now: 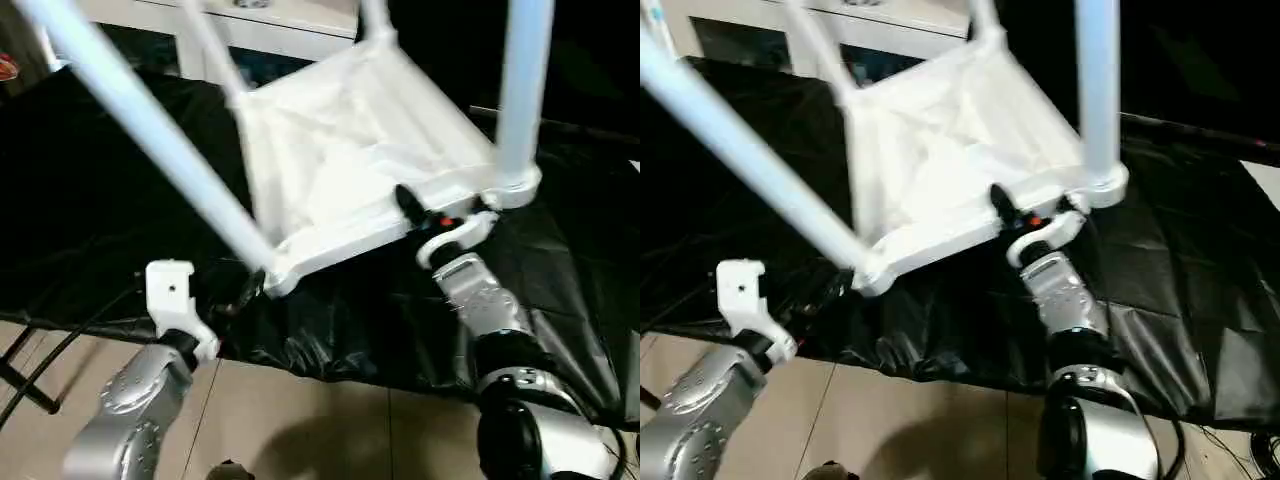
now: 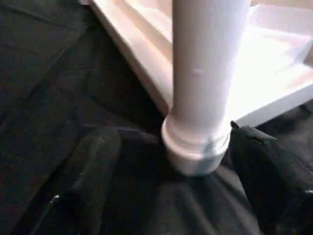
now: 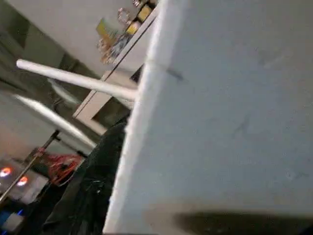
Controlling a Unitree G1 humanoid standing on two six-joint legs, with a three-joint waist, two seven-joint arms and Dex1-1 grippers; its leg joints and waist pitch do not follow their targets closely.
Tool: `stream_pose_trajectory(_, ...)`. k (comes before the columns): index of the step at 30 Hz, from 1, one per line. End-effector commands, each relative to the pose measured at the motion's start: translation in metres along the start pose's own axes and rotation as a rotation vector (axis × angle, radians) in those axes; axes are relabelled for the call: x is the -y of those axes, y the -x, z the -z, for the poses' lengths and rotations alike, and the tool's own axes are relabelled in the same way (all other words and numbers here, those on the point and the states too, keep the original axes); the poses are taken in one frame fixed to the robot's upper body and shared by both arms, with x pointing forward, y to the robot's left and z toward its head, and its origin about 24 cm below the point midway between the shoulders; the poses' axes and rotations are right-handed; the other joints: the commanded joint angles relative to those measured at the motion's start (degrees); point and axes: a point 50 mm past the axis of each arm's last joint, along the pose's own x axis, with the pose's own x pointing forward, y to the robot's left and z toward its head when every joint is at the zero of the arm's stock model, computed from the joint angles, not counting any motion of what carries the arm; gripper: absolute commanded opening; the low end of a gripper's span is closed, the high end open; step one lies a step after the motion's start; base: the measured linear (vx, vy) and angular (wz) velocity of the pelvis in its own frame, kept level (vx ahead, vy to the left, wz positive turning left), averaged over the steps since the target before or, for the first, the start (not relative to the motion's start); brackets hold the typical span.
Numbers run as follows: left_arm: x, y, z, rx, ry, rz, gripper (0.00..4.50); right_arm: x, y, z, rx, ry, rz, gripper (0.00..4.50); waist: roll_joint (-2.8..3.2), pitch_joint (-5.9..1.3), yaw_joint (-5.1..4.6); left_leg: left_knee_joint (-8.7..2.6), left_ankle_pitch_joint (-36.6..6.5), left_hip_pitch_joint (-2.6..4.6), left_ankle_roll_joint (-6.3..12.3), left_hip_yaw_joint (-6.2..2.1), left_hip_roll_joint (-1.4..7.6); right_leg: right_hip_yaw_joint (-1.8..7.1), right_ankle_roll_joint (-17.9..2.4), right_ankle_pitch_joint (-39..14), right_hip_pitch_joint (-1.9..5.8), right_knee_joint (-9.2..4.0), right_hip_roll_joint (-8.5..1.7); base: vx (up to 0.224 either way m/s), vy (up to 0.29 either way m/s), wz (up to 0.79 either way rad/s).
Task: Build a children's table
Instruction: Flip table
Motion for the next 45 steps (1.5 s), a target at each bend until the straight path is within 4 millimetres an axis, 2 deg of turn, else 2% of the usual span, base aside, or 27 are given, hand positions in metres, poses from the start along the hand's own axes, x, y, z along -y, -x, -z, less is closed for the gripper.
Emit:
stream_pose_trajectory(1,0.009,0.0,0.002,-0.02,-0.044,0.057,4.32,-0.01,0.003,-0.048,0.148,0.202,-0.025,2.09,1.72,-3.95,-0.78,-3.97,-5.6,2.19,-3.79,-0.6,1.47,1.62,-7.2,7.5,1.63,-3.34,-2.49,0.0,0.0,0.0)
stream_pose_trajectory(3,0.012,0.0,0.002,-0.03,-0.085,0.086,4.49,-0.01,0.004,-0.052,0.13,0.276,-0.021,2.09,1.29,-3.91,-0.95,-3.98,-6.1,2.23,-3.87,-0.48,1.42,1.64,-6.9,6.8,1.62,-3.55,-2.42,0.0,0.0,0.0)
stream_pose_trajectory(5,0.017,0.001,0.001,-0.036,-0.135,0.122,4.5,-0.012,0.007,-0.057,0.107,0.361,-0.011,2.09,1.26,-3.81,-1.07,-4.07,-6.6,2.12,-3.9,-0.46,1.4,1.7,-6.5,5.3,1.59,-3.71,-2.52,0.0,0.0,0.0)
stream_pose_trajectory(6,0.019,0.001,-0.001,-0.03,-0.158,0.141,4.5,-0.013,0.008,-0.06,0.099,0.399,-0.002,2.09,1.8,-3.79,-1.13,-4.03,-6.5,2.23,-4.05,-0.5,1.41,1.73,-6.3,5.2,1.49,-3.71,-2.45,0.0,0.0,0.0)
stream_pose_trajectory(7,0.022,0.0,-0.003,-0.018,-0.182,0.164,4.5,-0.014,0.009,-0.064,0.096,0.44,0.013,2.09,1.39,-3.78,-1.32,-3.96,-6.6,2.17,-4.02,-0.41,1.34,1.77,-6.1,5.2,1.52,-3.72,-2.4,0.0,0.0,0.0)
stream_pose_trajectory(9,0.027,-0.003,-0.01,0.012,-0.217,0.197,4.5,-0.015,0.01,-0.071,0.1,0.489,0.041,2.09,1.3,-3.79,-1.29,-3.94,-7.0,2.18,-3.94,-0.33,1.33,1.84,-5.8,4.1,1.5,-3.82,-2.41,0.0,0.0,0.0)
stream_pose_trajectory(10,0.03,-0.004,-0.014,0.028,-0.236,0.216,4.5,-0.017,0.011,-0.075,0.105,0.516,0.06,2.09,1.65,-3.65,-1.39,-4.01,-7.3,2.1,-4.04,-0.33,1.28,1.9,-5.7,3.4,1.44,-3.93,-2.41,0.0,0.0,0.0)
stream_pose_trajectory(11,0.034,-0.006,-0.02,0.053,-0.264,0.243,4.5,-0.018,0.012,-0.081,0.106,0.553,0.086,2.09,1.69,-3.76,-1.39,-3.96,-8.0,2.33,-4.31,-0.26,1.28,1.95,-5.4,1.6,1.27,-4.06,-2.4,0.0,0.0,0.0)
stream_pose_trajectory(14,0.042,-0.009,-0.032,0.102,-0.304,0.28,4.5,-0.02,0.013,-0.09,0.104,0.624,0.123,2.09,1.67,-3.51,-1.51,-4.16,-10.3,2.36,-4.84,-0.27,1.3,1.96,-5.0,-2.2,1.08,-4.47,-2.44,0.0,0.0,0.0)
stream_pose_trajectory(16,0.046,-0.012,-0.044,0.154,-0.333,0.289,4.5,-0.024,0.015,-0.096,0.099,0.683,0.136,2.09,1.48,-3.34,-1.72,-4.3,-13.3,2.58,-5.36,-0.26,1.3,2.04,-4.4,-7.2,0.9,-5.0,-2.46,0.0,0.0,0.0)
stream_pose_trajectory(17,0.046,-0.012,-0.044,0.154,-0.333,0.289,4.5,-0.024,0.015,-0.096,0.099,0.683,0.136,2.09,1.57,-3.39,-1.73,-4.28,-13.7,2.65,-5.45,-0.33,1.32,2.1,-4.2,-8.0,0.83,-5.06,-2.54,0.0,0.0,0.0)
stream_pose_trajectory(19,0.048,-0.015,-0.054,0.19,-0.357,0.287,4.5,-0.025,0.016,-0.099,0.086,0.706,0.158,2.09,1.43,-3.41,-1.9,-4.33,-13.5,2.35,-5.4,-0.4,1.25,2.08,-4.0,-8.0,1.01,-5.08,-2.54,0.0,0.0,0.0)
stream_pose_trajectory(20,0.051,-0.018,-0.073,0.252,-0.41,0.291,4.5,-0.026,0.018,-0.104,0.049,0.736,0.213,2.08,1.41,-3.54,-2.22,-4.2,-12.0,2.39,-5.32,-0.41,1.16,2.06,-4.0,-6.2,1.05,-4.88,-2.26,0.0,0.0,0.0)
stream_pose_trajectory(22,0.053,-0.019,-0.079,0.27,-0.427,0.294,4.5,-0.026,0.019,-0.106,0.034,0.747,0.234,2.08,1.5,-3.61,-2.38,-4.08,-10.8,2.49,-5.24,-0.41,1.09,1.99,-4.1,-4.3,1.03,-4.66,-2.1,0.0,0.0,0.0)
stream_pose_trajectory(25,0.057,-0.02,-0.098,0.324,-0.487,0.308,4.5,-0.031,0.02,-0.113,0.016,0.792,0.271,2.07,1.11,-3.74,-2.99,-3.93,-9.4,1.92,-4.97,-0.42,0.99,1.94,-4.6,-2.1,1.43,-4.36,-2.2,0.0,0.0,0.0)
stream_pose_trajectory(26,0.059,-0.021,-0.106,0.346,-0.507,0.315,4.5,-0.032,0.02,-0.115,0.007,0.808,0.285,2.07,1.21,-3.85,-3.15,-3.74,-8.8,2.11,-4.84,-0.35,0.91,1.96,-4.9,-1.5,1.37,-4.21,-2.08,0.0,0.0,0.0)
stream_pose_trajectory(29,0.064,-0.021,-0.122,0.394,-0.572,0.331,4.5,-0.036,0.019,-0.118,-0.01,0.857,0.302,2.06,0.93,-3.7,-3.31,-3.67,-8.6,2.02,-4.48,-0.2,0.95,2.05,-5.2,-2.3,1.31,-4.4,-2.16,0.0,0.0,0.0)
stream_pose_trajectory(32,0.067,-0.022,-0.133,0.435,-0.625,0.334,4.5,-0.04,0.018,-0.119,-0.023,0.887,0.304,2.04,1.01,-3.7,-3.33,-3.67,-9.1,2.16,-4.79,-0.22,1.02,2.03,-5.3,-3.5,1.2,-4.37,-2.18,0.0,0.0,0.0)
stream_pose_trajectory(33,0.071,-0.022,-0.145,0.474,-0.69,0.334,4.5,-0.043,0.017,-0.118,-0.048,0.929,0.324,2.04,0.74,-3.6,-3.4,-3.72,-9.2,2.08,-4.81,-0.21,1.02,2.03,-5.1,-3.9,1.2,-4.51,-2.12,0.0,0.0,0.0)
stream_pose_trajectory(34,0.072,-0.022,-0.149,0.488,-0.714,0.334,4.5,-0.044,0.017,-0.117,-0.058,0.944,0.333,2.04,0.87,-3.77,-3.26,-3.62,-8.9,2.35,-4.99,-0.22,1.05,2.06,-5.0,-3.9,1.11,-4.34,-2.14,0.0,0.0,0.0)
stream_pose_trajectory(36,0.079,-0.02,-0.161,0.533,-0.762,0.353,4.5,-0.047,0.015,-0.114,-0.074,0.96,0.331,2.04,0.72,-3.66,-3.4,-3.67,-8.9,2.26,-5.37,-0.22,1.04,2.01,-5.0,-4.0,1.04,-4.37,-2.17,0.0,0.0,0.0)
stream_pose_trajectory(38,0.089,-0.018,-0.182,0.627,-0.827,0.361,4.5,-0.052,0.009,-0.106,-0.105,1.014,0.328,2.04,0.54,-3.67,-3.36,-3.67,-9.3,2.27,-6.04,-0.26,1.1,2.03,-5.0,-4.8,1.01,-4.38,-2.35,0.0,0.0,0.0)
stream_pose_trajectory(39,0.092,-0.017,-0.186,0.646,-0.849,0.369,4.5,-0.053,0.008,-0.104,-0.115,1.024,0.328,2.04,0.59,-3.65,-3.38,-3.69,-9.1,2.17,-6.18,-0.32,1.11,2.03,-5.0,-4.6,1.06,-4.28,-2.35,0.0,0.0,0.0)
stream_pose_trajectory(40,0.094,-0.017,-0.189,0.663,-0.878,0.37,4.5,-0.053,0.007,-0.101,-0.121,1.026,0.323,2.04,0.17,-3.65,-3.45,-3.68,-8.7,2.11,-6.21,-0.28,1.1,2.04,-4.9,-3.8,1.12,-4.25,-2.35,0.0,0.0,0.0)
stream_pose_trajectory(43,0.098,-0.021,-0.197,0.7,-1.029,0.331,4.5,-0.056,0.001,-0.084,-0.15,1.028,0.278,2.04,-0.08,-3.66,-3.67,-3.67,-8.6,1.95,-6.2,-0.31,1.14,2.05,-4.1,-3.8,1.06,-4.25,-2.39,0.0,0.0,0.0)
stream_pose_trajectory(44,0.097,-0.023,-0.198,0.695,-1.055,0.315,4.5,-0.057,0.0,-0.081,-0.155,1.023,0.267,2.04,0.11,-3.71,-3.75,-3.7,-9.2,2.09,-6.7,-0.38,1.18,2.03,-3.9,-4.4,1.0,-4.16,-2.5,0.0,0.0,0.0)
stream_pose_trajectory(45,0.094,-0.026,-0.199,0.693,-1.103,0.269,4.5,-0.059,-0.001,-0.077,-0.16,1.02,0.251,2.04,0.05,-3.66,-3.85,-3.76,-9.6,2.08,-6.8,-0.42,1.21,2.01,-3.8,-4.7,0.92,-4.29,-2.41,0.0,0.0,0.0)
